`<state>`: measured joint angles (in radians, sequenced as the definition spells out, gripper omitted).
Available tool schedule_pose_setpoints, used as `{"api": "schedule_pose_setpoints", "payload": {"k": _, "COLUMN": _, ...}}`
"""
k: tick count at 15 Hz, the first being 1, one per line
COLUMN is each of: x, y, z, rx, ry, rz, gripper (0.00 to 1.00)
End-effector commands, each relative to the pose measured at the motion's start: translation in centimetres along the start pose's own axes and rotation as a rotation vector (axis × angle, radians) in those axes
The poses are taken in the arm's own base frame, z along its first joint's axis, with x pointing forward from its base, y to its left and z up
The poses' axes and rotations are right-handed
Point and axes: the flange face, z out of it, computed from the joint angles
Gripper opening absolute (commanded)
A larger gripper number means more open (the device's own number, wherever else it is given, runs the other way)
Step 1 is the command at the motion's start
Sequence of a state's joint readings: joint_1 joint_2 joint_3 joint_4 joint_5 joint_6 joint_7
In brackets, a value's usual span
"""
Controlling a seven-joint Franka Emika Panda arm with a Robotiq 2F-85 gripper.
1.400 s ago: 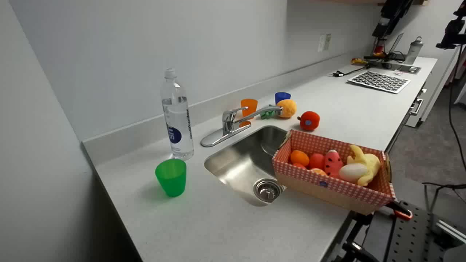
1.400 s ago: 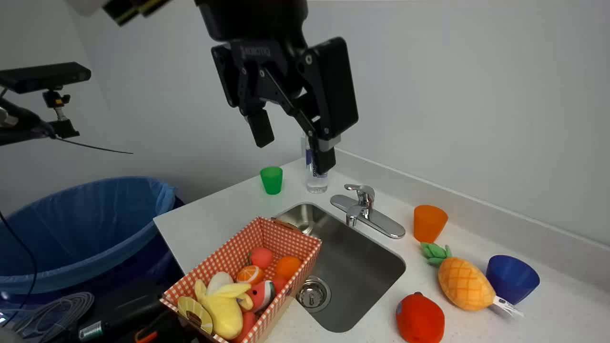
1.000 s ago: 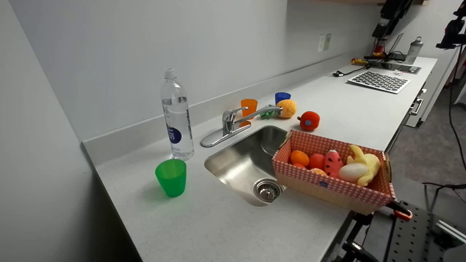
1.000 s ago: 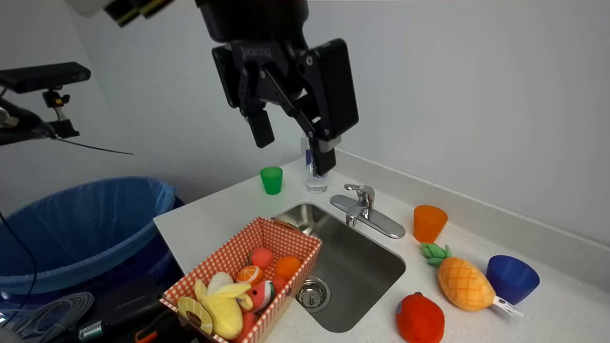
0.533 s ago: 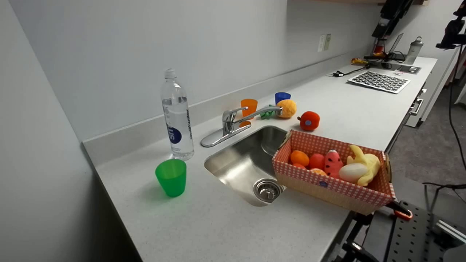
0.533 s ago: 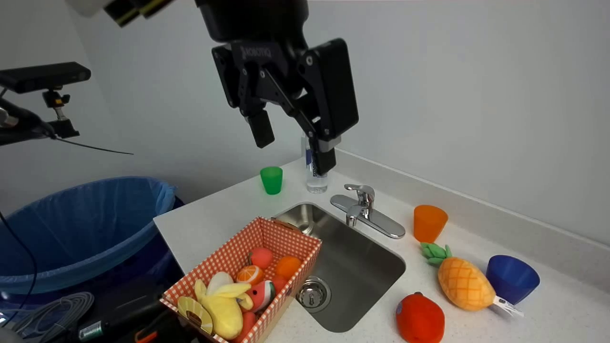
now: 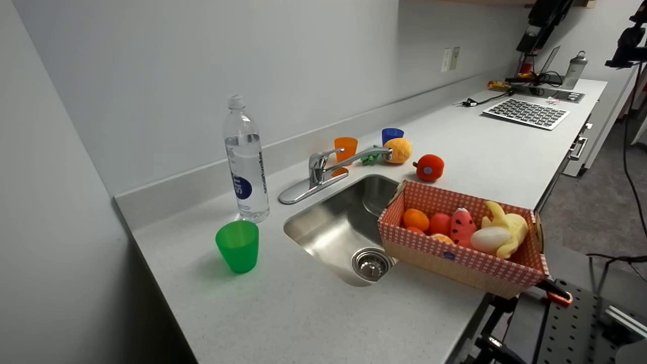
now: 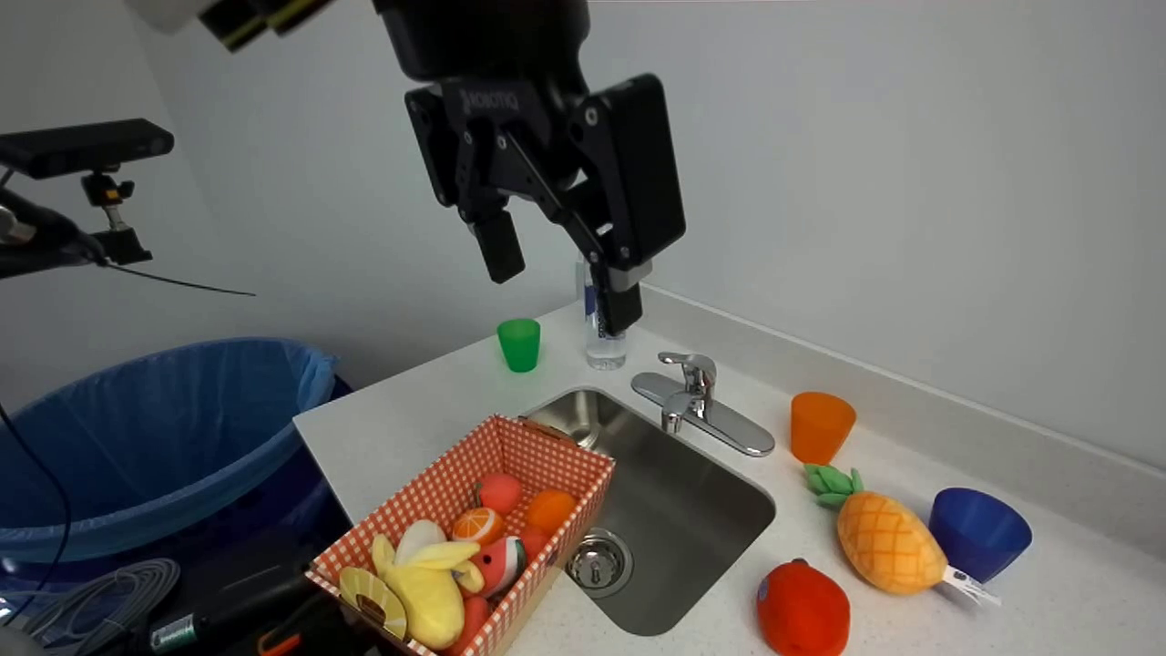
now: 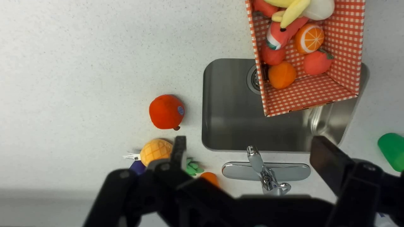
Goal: Move the box to the right
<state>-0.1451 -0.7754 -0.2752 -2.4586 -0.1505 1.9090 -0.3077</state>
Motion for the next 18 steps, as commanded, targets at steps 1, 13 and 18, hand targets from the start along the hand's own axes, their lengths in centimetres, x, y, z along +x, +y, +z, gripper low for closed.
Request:
{"api": "schedule_pose_setpoints", "payload": {"k": 1, "x": 0.1, "y": -0.1, "z": 0.1, "rx": -0.002, "ry": -0.004, "rz": 0.001, "gripper": 1.00}}
{"api": "schedule_pose_setpoints", "payload": {"k": 13, "x": 1.5, "y": -2.5, "z": 4.2, "rx": -0.015, "ry": -0.051, "rz": -0.053, "gripper": 1.00}}
{"api": "schedule_pose_setpoints", "payload": {"k": 18, "x": 1.4, "y": -3.6, "z": 9.2, "rx": 0.026, "ry": -0.063, "rz": -0.070, "gripper": 1.00}}
